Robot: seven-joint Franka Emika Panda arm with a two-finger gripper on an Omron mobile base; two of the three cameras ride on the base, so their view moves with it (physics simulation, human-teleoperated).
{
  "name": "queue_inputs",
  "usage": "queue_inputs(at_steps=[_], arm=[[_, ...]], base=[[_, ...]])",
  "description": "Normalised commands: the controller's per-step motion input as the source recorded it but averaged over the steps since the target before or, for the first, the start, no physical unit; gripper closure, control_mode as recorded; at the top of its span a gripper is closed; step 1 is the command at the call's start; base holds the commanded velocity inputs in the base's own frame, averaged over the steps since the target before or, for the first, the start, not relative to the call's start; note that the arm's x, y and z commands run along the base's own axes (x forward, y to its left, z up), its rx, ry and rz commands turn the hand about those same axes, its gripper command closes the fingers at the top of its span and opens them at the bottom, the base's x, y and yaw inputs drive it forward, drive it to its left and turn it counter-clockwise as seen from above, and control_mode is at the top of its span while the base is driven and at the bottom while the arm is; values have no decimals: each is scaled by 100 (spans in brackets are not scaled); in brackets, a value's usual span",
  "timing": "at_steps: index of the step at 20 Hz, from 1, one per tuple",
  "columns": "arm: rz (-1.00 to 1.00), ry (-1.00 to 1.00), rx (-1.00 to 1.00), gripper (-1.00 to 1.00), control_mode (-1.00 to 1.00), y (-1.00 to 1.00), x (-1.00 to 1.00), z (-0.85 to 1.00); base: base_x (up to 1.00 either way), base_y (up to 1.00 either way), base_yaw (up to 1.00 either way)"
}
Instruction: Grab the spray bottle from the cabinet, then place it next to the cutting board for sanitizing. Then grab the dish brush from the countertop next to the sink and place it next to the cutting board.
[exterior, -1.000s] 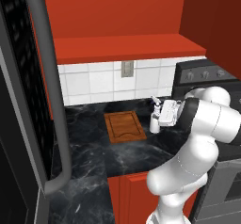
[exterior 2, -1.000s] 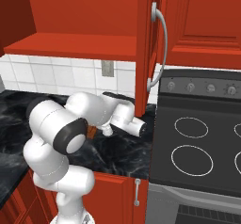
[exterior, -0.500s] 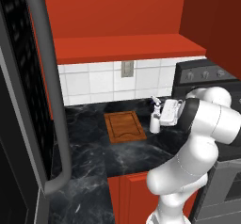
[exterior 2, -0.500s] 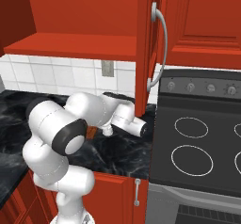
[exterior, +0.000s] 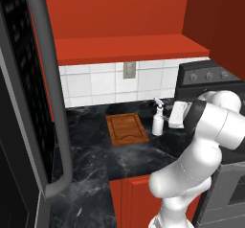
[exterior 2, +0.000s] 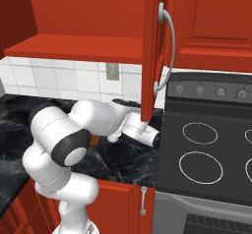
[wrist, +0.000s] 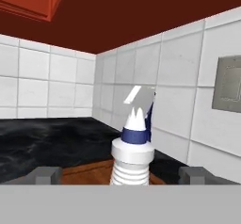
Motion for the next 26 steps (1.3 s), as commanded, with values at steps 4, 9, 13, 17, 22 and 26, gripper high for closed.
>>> queue_inputs(at_steps=[4,9,13,17,22,26], arm=[[-2,-14,4,-100,-100,-13,-45,5],[0,-16,5,-100,-100,-3,-62,20],[0,-15,0,-100,-100,2,-67,31],[-1,-15,4,-100,-100,0,-70,44],[-2,-11,0,-100,-100,5,-73,52],[-4,0,-1,-100,-100,20,-78,76]], base=[[0,0,0],[0,0,0],[0,0,0],[0,0,0],[0,0,0],[0,0,0]])
